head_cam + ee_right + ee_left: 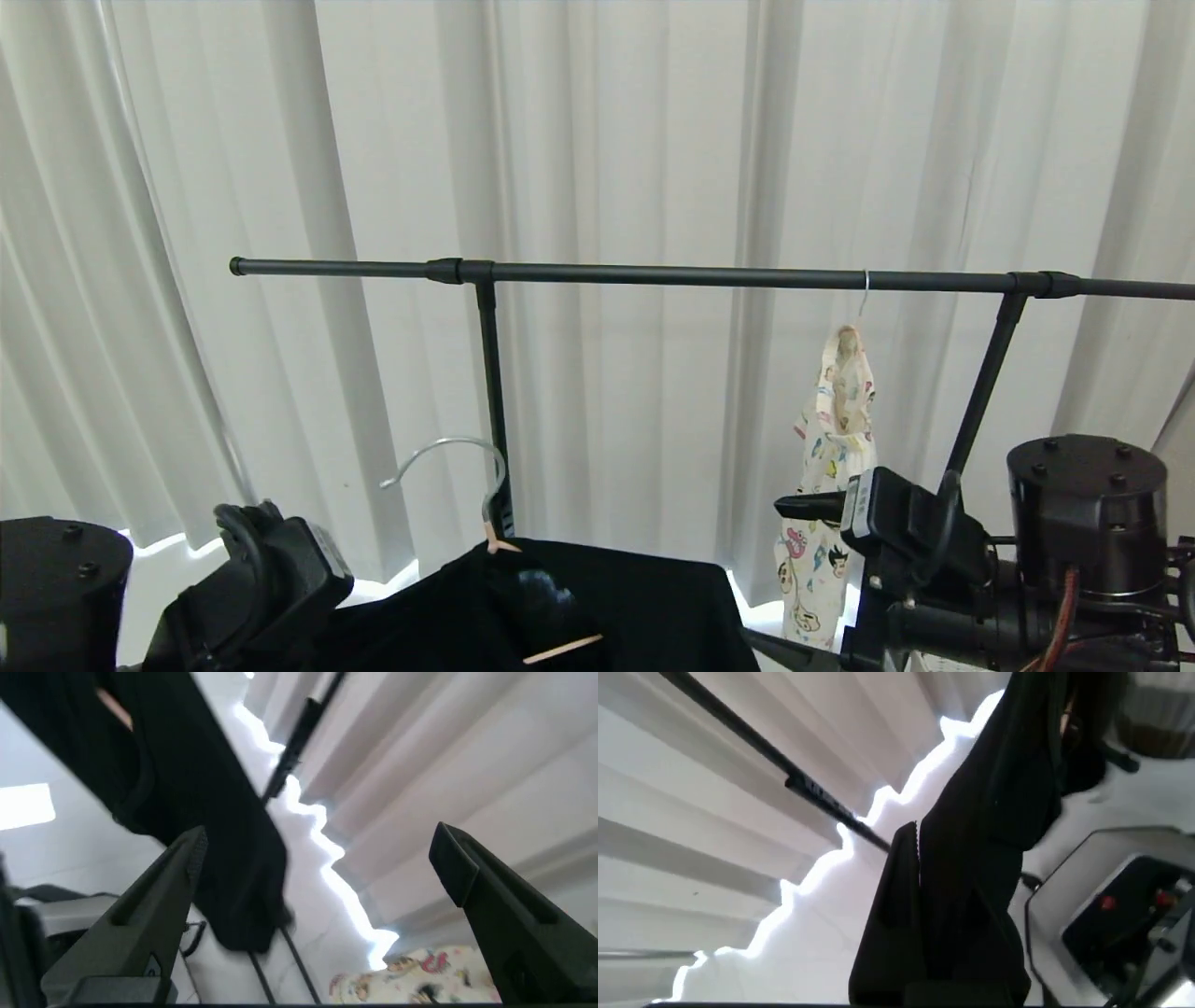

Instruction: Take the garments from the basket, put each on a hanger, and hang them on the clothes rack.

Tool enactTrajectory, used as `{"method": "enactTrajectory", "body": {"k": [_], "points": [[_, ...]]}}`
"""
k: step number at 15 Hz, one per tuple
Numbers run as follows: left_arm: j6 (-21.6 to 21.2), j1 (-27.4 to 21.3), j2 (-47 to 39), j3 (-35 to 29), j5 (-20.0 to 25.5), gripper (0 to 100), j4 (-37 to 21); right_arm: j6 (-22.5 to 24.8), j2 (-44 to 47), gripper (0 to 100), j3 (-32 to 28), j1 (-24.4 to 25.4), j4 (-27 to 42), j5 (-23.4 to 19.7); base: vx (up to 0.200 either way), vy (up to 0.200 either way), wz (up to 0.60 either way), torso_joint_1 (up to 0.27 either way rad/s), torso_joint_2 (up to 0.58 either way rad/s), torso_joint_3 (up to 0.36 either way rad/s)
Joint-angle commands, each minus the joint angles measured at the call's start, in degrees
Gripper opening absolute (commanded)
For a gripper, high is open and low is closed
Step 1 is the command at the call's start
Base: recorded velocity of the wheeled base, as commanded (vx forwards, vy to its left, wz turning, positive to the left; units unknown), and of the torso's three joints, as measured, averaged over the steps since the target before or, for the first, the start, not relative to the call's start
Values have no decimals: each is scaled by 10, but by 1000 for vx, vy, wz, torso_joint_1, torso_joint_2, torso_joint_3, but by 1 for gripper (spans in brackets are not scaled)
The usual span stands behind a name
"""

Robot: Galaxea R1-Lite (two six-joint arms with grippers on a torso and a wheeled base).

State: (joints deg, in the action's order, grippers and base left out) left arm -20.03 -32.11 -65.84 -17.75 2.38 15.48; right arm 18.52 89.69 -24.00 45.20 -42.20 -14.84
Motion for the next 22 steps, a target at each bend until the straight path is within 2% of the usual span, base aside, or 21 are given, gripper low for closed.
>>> {"method": "enactTrajectory", "body": {"k": [1, 2, 4, 7, 10, 11, 12, 14, 15, 16, 22], "points": [[30, 1, 15, -17, -1, 0, 1, 0, 25, 100, 4, 16, -2, 13, 0, 0, 0, 0, 0, 0], [62, 3, 16, -32, -10, 0, 1, 0, 31, 100, 5, 16, -2, 35, 0, 0, 0, 0, 0, 0], [97, 3, 15, -56, -32, 0, 1, -1, 40, 100, 5, 21, -3, 49, 0, 0, 0, 0, 0, 0], [103, 3, 16, -73, -32, 0, 1, -1, 67, 100, 5, 29, -23, 57, 0, 0, 0, 0, 0, 0], [102, 2, 22, -84, -32, 0, 1, -11, 110, 100, 4, 26, -75, 128, 0, 0, 0, 0, 0, 0], [100, 1, 30, -88, -32, 0, 1, -44, 147, 100, 3, 23, -127, 180, 0, 0, 0, 0, 0, 0], [100, 1, 34, -89, -32, 0, 1, -62, 170, 100, 3, 23, -162, 214, 0, 0, 0, 0, 0, 0], [100, 1, 38, -89, -32, 0, 1, -73, 196, 100, 4, 23, -204, 249, 0, 0, 0, 0, 0, 0], [100, 1, 38, -89, -32, 0, 1, -73, 201, 100, 5, 23, -213, 250, 0, 0, 0, 0, 0, 0], [99, 1, 37, -89, -32, 0, 1, -72, 202, 0, 4, 23, -216, 250, 0, 0, 0, 0, 0, 0], [97, 4, 33, -84, -35, 0, 1, -71, 169, 0, 4, 4, -218, 251, 0, 0, 0, 0, 0, 0]]}}
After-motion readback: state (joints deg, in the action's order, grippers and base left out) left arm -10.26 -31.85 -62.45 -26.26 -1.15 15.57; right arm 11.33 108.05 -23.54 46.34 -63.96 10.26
